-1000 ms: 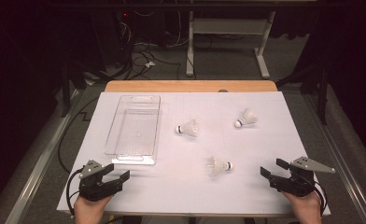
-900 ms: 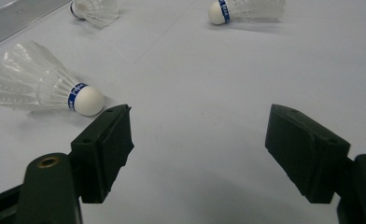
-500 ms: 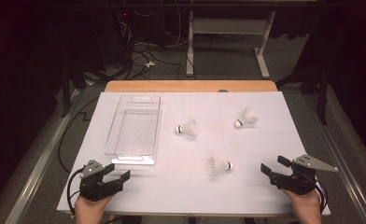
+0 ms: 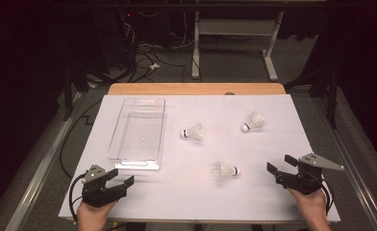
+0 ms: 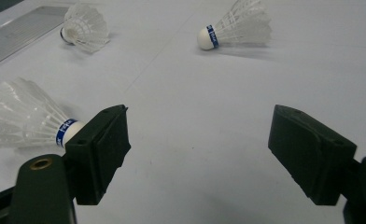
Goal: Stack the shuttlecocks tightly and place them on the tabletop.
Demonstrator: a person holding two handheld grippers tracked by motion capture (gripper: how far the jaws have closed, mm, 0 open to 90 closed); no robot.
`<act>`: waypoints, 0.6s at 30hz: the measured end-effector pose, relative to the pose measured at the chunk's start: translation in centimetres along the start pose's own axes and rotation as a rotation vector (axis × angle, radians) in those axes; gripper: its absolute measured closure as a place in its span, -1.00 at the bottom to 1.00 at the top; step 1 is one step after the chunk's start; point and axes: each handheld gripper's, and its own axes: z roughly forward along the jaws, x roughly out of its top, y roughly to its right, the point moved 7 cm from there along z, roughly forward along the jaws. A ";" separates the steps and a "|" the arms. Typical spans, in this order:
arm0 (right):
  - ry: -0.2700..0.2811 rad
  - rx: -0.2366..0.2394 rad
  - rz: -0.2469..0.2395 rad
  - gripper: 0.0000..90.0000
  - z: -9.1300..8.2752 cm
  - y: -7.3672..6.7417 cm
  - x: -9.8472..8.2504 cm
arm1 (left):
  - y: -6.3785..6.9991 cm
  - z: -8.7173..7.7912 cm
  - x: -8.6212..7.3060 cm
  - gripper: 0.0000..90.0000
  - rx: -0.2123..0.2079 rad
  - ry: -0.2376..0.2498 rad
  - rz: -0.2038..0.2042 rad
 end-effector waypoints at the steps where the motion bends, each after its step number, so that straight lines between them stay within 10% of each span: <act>1: 0.000 0.001 0.002 -0.54 0.1 -0.1 0.1 | 0.0 0.0 0.0 -0.33 0.000 0.001 0.000; 18: -0.030 0.034 -0.012 -0.47 2.5 -1.1 1.4 | 0.0 -0.2 0.0 -0.32 0.003 0.012 0.004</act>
